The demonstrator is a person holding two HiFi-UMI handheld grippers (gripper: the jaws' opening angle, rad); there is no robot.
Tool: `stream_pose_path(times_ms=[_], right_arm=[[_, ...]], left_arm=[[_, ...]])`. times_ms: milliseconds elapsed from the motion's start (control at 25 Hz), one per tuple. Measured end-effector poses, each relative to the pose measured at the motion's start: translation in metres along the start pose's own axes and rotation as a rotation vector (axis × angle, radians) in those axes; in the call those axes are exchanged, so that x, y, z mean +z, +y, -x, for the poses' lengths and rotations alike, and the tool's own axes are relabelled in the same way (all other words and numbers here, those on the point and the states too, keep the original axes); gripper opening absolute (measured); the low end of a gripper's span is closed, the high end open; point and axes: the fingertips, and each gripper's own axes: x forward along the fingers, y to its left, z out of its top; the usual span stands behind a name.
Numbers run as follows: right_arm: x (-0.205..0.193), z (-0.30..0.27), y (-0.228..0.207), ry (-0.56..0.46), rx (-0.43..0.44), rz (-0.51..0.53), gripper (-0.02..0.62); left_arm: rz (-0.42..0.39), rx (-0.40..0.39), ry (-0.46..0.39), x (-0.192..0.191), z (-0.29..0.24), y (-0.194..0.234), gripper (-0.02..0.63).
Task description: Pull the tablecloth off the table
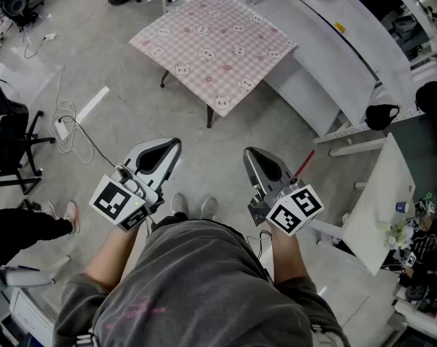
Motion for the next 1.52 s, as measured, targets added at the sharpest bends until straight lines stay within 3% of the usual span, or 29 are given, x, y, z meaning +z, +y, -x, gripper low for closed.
stream_pose_path(times_ms=[560, 1000, 1520], right_arm=[[-0.007, 0.017, -0.022, 0.010, -0.005, -0.083, -0.005], [-0.021, 0.038, -0.036, 0.032, 0.015, -0.082, -0.005], [-0.028, 0.057, -0.052, 0.048, 0.034, -0.094, -0.004]], left_arm=[[0.017, 0.029, 0.018, -0.012, -0.005, -0.020, 0.000], [0.055, 0.073, 0.011, -0.028, -0.010, -0.040, 0.000], [0.033, 0.098, 0.012, -0.031, -0.015, -0.064, 0.000]])
